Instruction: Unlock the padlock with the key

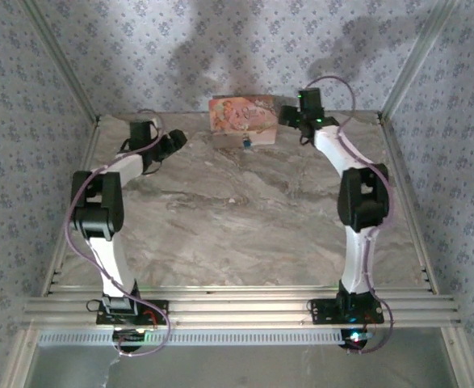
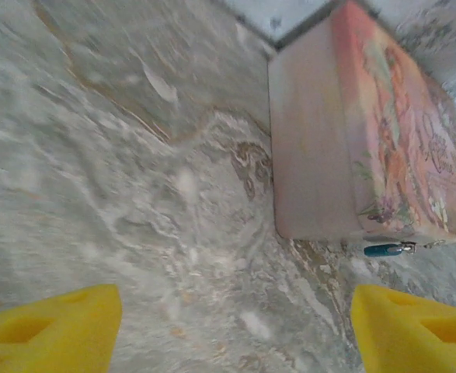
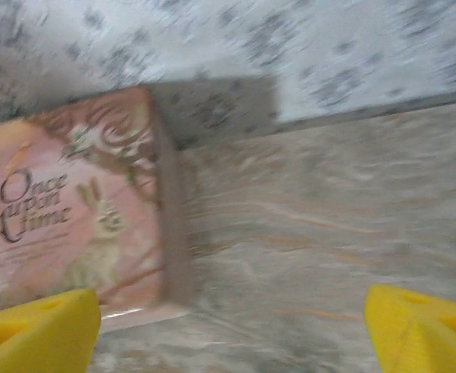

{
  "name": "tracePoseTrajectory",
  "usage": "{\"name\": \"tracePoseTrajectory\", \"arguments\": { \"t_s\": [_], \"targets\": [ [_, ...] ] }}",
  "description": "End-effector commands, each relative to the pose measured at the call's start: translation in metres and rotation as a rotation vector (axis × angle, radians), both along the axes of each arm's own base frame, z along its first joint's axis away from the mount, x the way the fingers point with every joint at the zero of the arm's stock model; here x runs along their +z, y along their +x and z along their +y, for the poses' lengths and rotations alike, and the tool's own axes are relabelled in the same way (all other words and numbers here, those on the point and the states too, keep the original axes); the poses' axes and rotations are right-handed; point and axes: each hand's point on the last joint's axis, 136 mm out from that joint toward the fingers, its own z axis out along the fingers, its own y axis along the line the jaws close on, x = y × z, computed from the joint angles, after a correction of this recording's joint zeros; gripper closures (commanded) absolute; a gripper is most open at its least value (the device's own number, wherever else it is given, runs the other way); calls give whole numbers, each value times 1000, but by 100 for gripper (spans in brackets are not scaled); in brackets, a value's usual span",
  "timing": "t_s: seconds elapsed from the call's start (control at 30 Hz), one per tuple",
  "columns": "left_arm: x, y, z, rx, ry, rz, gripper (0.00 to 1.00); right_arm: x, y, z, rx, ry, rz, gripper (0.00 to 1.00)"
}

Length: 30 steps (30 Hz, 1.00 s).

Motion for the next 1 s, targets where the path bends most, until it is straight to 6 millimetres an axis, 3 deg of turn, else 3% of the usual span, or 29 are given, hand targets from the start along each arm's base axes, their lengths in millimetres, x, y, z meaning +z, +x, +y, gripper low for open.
{"name": "tracePoseTrajectory", "arguments": {
  "t_s": [0.0, 0.27, 0.47, 0.7, 0.97],
  "targets": [
    [19, 13, -42, -68, -104, 22, 23, -38, 4, 15, 3, 60, 145, 11],
    [5, 53, -99, -182, -116, 51, 36, -65, 29, 32, 67, 180, 166, 26],
    [-2, 59, -129, -254, -82, 76, 42, -88, 12, 50, 127, 199, 219, 43],
    [-16, 24, -155, -323, -52, 126, 44, -98, -33, 57, 172, 180, 235, 48],
    [-24, -53, -175, -385, -19, 162, 44, -87, -108, 47, 185, 150, 274, 49]
  ]
}}
